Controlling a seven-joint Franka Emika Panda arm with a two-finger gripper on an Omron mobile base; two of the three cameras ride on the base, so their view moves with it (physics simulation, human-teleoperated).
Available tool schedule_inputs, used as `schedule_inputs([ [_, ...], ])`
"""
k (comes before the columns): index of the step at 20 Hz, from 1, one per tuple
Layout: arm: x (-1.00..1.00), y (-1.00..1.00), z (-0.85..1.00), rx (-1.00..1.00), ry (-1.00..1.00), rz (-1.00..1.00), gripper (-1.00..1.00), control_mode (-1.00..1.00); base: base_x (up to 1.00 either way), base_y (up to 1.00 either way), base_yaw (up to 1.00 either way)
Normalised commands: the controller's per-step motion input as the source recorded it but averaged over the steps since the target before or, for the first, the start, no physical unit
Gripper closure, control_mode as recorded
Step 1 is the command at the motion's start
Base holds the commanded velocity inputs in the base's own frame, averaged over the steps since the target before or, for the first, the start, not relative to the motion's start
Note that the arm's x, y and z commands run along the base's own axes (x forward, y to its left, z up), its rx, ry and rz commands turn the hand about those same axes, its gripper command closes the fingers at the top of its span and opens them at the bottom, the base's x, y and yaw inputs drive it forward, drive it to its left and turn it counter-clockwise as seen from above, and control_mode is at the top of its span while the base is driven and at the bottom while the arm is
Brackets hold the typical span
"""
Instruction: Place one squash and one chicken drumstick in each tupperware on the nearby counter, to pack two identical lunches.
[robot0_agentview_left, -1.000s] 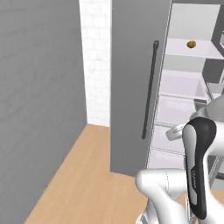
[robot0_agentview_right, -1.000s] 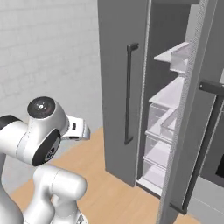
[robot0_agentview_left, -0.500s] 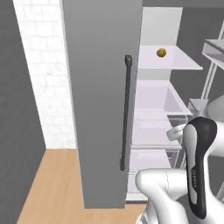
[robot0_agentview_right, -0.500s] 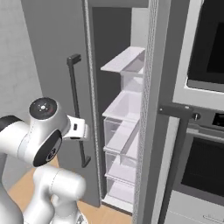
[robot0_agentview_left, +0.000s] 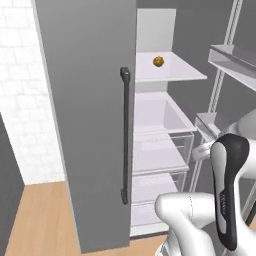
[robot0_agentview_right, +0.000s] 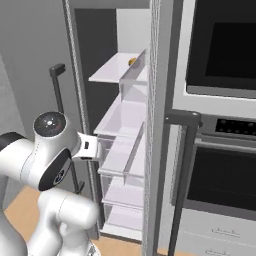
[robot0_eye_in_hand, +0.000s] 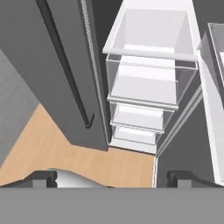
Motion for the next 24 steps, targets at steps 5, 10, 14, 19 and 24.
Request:
schedule_inputs([
  [5, 0.00, 0.00, 0.00, 0.00, 0.00, 0.00, -1.00, 1.00, 0.75, 0.00, -0.21],
  [10, 0.00, 0.00, 0.00, 0.00, 0.00, 0.00, -1.00, 1.00, 0.74, 0.00, -0.07],
  [14, 0.31, 0.00, 0.04, 0.00, 0.01, -0.04, -1.00, -1.00, 0.00, 0.00, 0.00],
  [19, 0.36, 0.00, 0.56, 0.00, -0.08, -0.09, -1.00, -1.00, 0.00, 0.00, 0.00],
  [24, 0.57, 0.00, 0.67, 0.00, -0.17, -0.09, -1.00, -1.00, 0.00, 0.00, 0.00],
])
